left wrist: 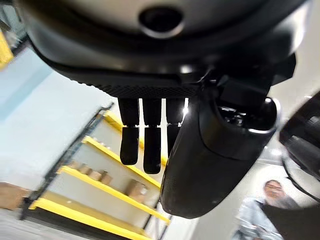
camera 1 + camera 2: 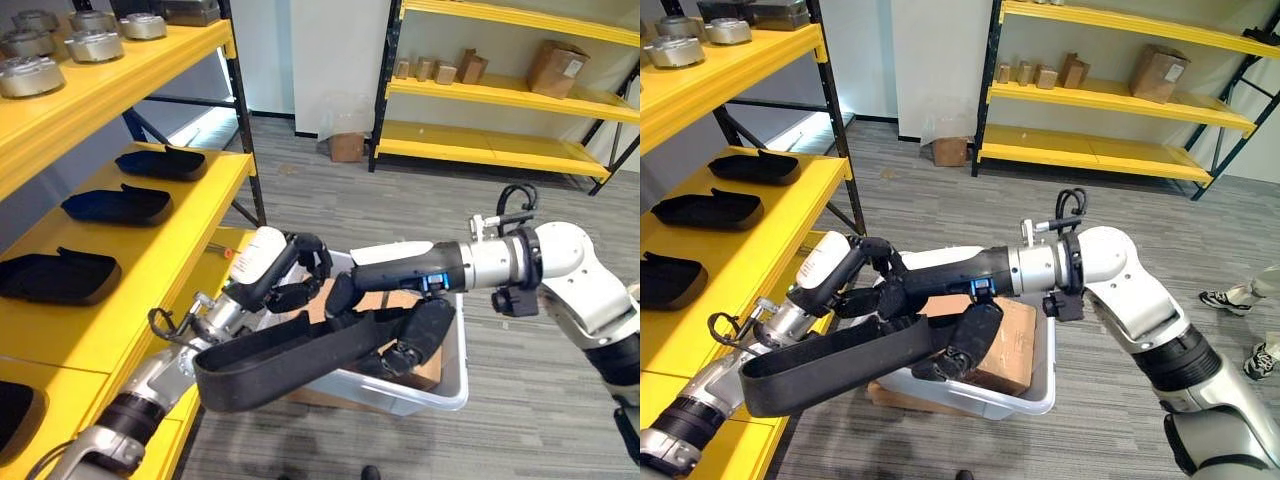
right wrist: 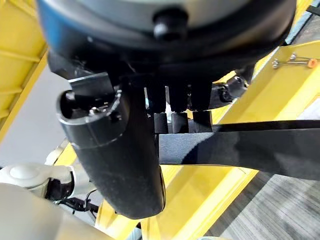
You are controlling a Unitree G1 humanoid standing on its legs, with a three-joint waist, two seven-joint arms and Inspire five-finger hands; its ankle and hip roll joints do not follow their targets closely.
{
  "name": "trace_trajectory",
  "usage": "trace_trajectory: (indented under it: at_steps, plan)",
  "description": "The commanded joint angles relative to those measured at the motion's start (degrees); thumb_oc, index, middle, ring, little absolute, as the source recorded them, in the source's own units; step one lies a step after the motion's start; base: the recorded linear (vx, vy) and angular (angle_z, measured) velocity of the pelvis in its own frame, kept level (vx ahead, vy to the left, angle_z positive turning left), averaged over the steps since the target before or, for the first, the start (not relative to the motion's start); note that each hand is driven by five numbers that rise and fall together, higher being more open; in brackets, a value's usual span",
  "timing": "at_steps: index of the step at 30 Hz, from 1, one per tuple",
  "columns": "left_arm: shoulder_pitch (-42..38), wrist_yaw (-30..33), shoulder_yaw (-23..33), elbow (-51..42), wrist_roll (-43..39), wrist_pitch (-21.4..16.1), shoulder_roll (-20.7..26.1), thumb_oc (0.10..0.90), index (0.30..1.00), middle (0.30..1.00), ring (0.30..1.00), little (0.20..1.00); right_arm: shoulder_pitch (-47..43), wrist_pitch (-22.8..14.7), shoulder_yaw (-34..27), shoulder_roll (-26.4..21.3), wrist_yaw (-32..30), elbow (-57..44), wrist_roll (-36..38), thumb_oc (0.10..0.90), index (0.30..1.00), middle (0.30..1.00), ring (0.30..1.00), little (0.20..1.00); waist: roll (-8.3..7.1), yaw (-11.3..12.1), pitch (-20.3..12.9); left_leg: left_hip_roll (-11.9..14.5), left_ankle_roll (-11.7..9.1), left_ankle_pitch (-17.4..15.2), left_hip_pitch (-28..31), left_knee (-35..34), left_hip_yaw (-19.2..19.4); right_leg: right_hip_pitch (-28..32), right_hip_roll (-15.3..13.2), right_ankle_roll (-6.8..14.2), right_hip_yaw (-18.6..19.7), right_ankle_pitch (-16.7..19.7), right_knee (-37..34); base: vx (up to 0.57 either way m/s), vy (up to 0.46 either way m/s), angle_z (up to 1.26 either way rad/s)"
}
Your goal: Move parts from the plastic box to the shelf.
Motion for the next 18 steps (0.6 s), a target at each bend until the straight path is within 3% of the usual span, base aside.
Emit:
trace_trajectory:
  at_steps: [1, 12, 18]
  plan:
    - [-6.4, 4.3, 5.2, 2.5, -5.5, 0.6, 1.4, 0.9, 1.0, 1.0, 1.0, 1.0, -2.2, -5.1, -5.8, -0.9, -4.8, 2.6, 3.0, 0.4, 0.3, 0.3, 0.3, 0.3, 0.12, 0.8, -3.9, 2.4, -2.4, -5.1, 1.5, -0.4, -3.3, 1.7, -4.7, 5.5, -2.4, -4.4, 2.2, 0.0, 0.0, 0.0]
    - [-1.4, 14.9, 12.3, 12.0, 4.7, 4.3, 8.5, 0.9, 1.0, 1.0, 1.0, 1.0, 5.1, -9.8, -13.4, -9.0, -5.3, 12.6, 6.0, 0.4, 0.3, 0.3, 0.3, 0.3, 0.01, -0.2, -3.9, 2.6, -2.6, -4.9, 1.5, -0.4, -2.6, 1.3, -4.5, 5.7, -2.2, -4.3, 2.3, 0.0, 0.0, 0.0]
    - [-0.4, 16.8, 13.8, 16.2, 7.3, 1.3, 12.0, 0.9, 1.0, 1.0, 1.0, 1.0, 6.7, -11.3, -14.8, -12.5, -6.6, 15.6, 6.8, 0.4, 0.3, 0.3, 0.3, 0.3, 0.03, -0.8, -3.5, 2.8, -2.6, -4.8, 1.7, -0.4, -2.0, 1.2, -4.5, 5.8, -2.0, -4.3, 2.2, 0.0, 0.0, -0.01]
